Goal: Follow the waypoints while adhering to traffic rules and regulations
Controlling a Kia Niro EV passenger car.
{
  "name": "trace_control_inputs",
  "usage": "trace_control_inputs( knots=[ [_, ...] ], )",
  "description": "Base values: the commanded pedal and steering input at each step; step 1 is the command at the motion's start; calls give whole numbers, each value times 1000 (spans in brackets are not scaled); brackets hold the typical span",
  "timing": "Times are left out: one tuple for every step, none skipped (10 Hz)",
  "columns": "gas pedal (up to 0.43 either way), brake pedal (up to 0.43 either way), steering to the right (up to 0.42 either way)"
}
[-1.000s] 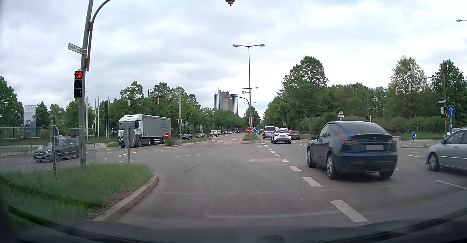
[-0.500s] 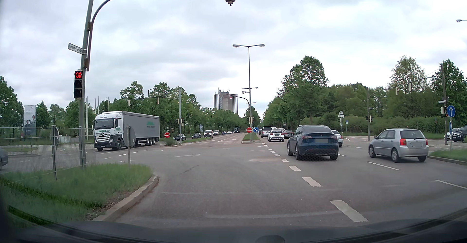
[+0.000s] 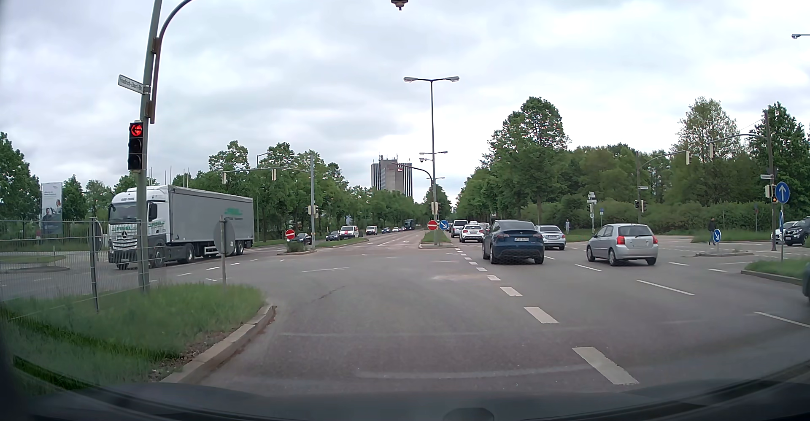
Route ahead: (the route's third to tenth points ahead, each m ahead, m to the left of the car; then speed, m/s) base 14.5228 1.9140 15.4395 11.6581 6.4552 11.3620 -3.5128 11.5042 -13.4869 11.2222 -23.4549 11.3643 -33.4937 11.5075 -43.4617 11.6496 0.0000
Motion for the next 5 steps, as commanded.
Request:
trace_control_inputs(
  knots=[
    [0,262,-3],
    [0,262,-3],
    [0,262,-3],
    [0,262,-3],
    [0,262,-3]
  ],
)
